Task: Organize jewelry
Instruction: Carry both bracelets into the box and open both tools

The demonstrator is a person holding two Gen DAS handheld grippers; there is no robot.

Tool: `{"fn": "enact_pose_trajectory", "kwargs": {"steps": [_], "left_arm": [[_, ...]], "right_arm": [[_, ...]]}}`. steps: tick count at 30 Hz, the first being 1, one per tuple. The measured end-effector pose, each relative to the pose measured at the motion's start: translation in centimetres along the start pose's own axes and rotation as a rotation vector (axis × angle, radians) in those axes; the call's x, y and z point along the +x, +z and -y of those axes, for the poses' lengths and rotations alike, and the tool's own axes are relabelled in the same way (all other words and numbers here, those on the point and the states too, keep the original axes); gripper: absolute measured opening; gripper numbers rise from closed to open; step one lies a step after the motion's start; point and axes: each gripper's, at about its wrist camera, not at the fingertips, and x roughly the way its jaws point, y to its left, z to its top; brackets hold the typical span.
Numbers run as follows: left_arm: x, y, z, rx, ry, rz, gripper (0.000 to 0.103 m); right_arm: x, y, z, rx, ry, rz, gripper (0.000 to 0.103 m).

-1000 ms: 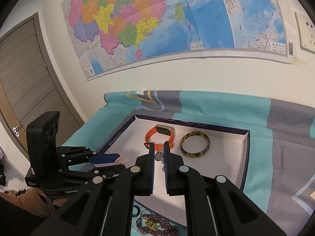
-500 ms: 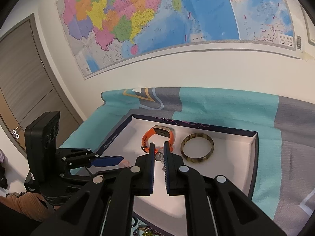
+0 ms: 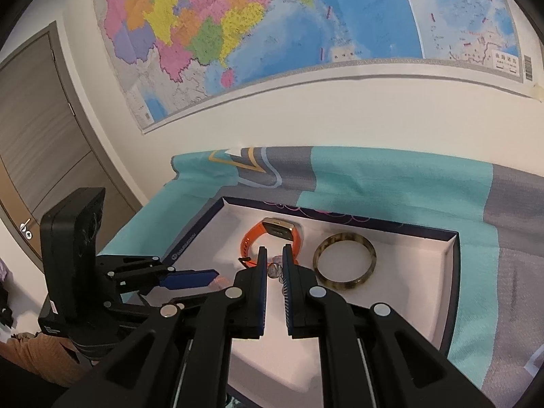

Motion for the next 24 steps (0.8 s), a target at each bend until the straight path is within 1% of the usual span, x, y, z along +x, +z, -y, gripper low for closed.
{"fn": "enact_pose_trajectory", "kwargs": {"steps": [14,24], "left_arm": [[2.2,0.8,-0.2,-0.011,0.015,-0.050,0.030],[2.5,1.1,-0.1,-0.019,0.024,-0.044,0.031]], "right_arm": [[2.3,-1.1,1.3,-0.001,-0.054,-0.052,0.007],[3.1,-2.0,1.7,0.001,-0.062,-0.095,0.009]]}}
